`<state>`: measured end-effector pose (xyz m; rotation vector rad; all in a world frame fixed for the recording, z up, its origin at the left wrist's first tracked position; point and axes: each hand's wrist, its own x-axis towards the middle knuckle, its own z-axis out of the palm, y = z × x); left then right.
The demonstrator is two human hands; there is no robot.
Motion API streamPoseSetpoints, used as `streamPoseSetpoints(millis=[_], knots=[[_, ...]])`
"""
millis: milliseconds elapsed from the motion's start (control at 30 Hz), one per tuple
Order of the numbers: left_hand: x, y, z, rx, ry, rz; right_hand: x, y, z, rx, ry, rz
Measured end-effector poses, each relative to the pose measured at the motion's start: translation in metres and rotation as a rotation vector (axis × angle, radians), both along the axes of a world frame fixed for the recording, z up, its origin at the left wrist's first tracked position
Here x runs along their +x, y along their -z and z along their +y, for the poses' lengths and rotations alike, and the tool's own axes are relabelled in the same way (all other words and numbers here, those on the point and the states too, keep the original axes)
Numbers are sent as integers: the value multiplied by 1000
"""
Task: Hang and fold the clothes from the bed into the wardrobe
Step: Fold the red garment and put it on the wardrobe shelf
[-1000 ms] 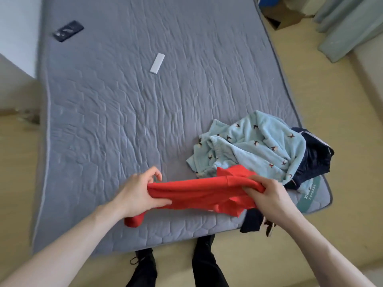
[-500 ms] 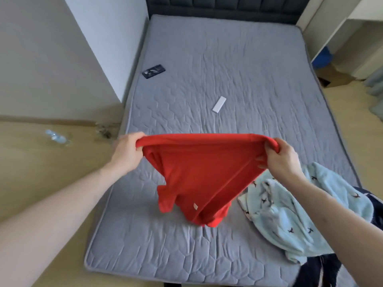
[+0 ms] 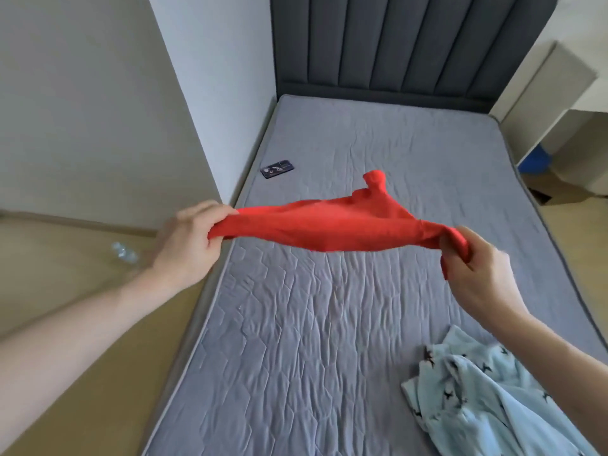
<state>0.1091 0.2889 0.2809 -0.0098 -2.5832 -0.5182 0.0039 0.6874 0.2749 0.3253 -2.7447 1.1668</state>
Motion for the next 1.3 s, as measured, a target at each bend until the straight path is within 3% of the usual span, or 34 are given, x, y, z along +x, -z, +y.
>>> streamPoseSetpoints(millis=[100, 233, 400, 500, 567, 667, 767, 933, 1033, 1133, 1233, 1300], knots=[[42, 60, 11, 28, 111, -142, 36, 52, 14, 98, -55, -122], [108, 167, 29, 44, 107, -410, 89, 142, 34, 287, -136, -294], [206, 291, 74, 56, 160, -796, 172, 257, 56, 444, -230, -637], [249, 339, 103, -33, 212, -1089, 217, 314, 73, 542, -292, -830], [265, 363, 115, -70, 247, -1169, 239, 342, 83, 642, -372, -940], [263, 388, 122, 41, 286, -1436, 247, 367, 81, 735, -428, -1093], [221, 412, 107, 237, 115, -1332, 219, 388, 68, 656, -297, -1079], [105, 455, 65, 418, -448, -965, 114, 432, 25, 269, 173, -847], [53, 483, 44, 567, -705, -872, 58, 460, -1, 190, 339, -853], [30, 504, 38, 676, -712, -916, 29, 487, -21, 126, 451, -923], [26, 515, 43, 644, -594, -974, 23, 503, -34, 70, 439, -978], [27, 513, 44, 611, -607, -866, 27, 505, -35, 13, 508, -919]])
